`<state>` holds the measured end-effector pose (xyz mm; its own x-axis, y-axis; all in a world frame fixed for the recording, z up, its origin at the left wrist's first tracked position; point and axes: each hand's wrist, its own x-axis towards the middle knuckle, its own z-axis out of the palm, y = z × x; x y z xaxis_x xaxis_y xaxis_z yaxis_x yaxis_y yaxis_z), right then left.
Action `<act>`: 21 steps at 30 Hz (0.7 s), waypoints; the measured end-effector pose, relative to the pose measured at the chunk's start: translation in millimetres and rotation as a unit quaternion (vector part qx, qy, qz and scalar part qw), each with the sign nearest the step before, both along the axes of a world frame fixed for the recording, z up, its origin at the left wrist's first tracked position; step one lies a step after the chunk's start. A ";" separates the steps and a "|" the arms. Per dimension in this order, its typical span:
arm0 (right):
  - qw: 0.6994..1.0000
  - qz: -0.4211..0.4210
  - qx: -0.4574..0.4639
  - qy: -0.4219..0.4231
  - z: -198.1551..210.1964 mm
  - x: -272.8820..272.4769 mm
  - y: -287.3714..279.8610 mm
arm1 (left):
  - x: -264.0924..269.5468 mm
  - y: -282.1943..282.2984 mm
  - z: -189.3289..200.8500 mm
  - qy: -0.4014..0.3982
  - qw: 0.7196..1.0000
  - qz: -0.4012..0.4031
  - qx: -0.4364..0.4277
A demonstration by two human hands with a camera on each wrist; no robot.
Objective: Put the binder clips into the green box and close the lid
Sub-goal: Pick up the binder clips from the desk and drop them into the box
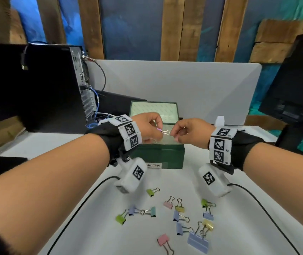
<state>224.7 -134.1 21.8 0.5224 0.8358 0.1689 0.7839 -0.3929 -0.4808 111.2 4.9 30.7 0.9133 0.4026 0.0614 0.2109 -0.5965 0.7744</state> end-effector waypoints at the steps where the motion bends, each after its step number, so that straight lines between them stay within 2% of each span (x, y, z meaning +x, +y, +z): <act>1: 1.000 0.004 0.000 0.003 0.2 -2.2 -7.1 | 7.4 -0.8 1.4 -0.013 1.000 0.013 0.010; 6: 1.000 0.002 -0.019 0.005 -3.8 -1.8 -40.5 | 37.7 -6.3 -5.2 -0.014 0.998 0.031 0.049; 13: 0.984 0.043 -0.172 0.013 -26.1 -1.8 -68.8 | 16.4 -4.0 -11.2 0.008 0.995 0.042 0.090; 16: 0.967 0.060 -0.242 0.050 -35.9 -3.9 -71.1 | -9.7 -5.9 -9.8 0.096 0.987 -0.013 0.127; 21: 0.945 0.069 -0.307 0.084 -43.7 -14.1 -74.2 | -53.0 -15.3 -19.8 0.246 0.951 -0.087 0.167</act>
